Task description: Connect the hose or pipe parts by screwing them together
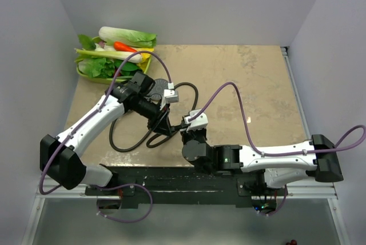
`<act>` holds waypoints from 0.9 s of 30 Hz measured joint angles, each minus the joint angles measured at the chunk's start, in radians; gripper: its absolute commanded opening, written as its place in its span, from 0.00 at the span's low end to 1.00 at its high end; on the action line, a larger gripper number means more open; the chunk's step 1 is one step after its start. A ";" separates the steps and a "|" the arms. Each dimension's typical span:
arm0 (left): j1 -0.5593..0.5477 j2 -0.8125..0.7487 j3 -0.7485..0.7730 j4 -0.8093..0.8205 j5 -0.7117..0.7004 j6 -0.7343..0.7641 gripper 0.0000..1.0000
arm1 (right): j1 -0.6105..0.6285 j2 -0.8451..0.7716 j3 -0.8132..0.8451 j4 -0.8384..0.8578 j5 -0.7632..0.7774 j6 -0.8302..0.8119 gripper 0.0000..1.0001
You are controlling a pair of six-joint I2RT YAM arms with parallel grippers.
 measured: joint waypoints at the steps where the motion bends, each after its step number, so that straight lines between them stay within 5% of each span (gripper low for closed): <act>1: -0.002 -0.003 0.000 0.000 -0.004 0.000 0.00 | -0.003 -0.003 0.000 -0.006 -0.007 0.005 0.00; 27: -0.081 -0.094 -0.055 0.054 -0.194 -0.039 0.00 | -0.028 -0.028 0.095 -0.301 -0.195 0.153 0.00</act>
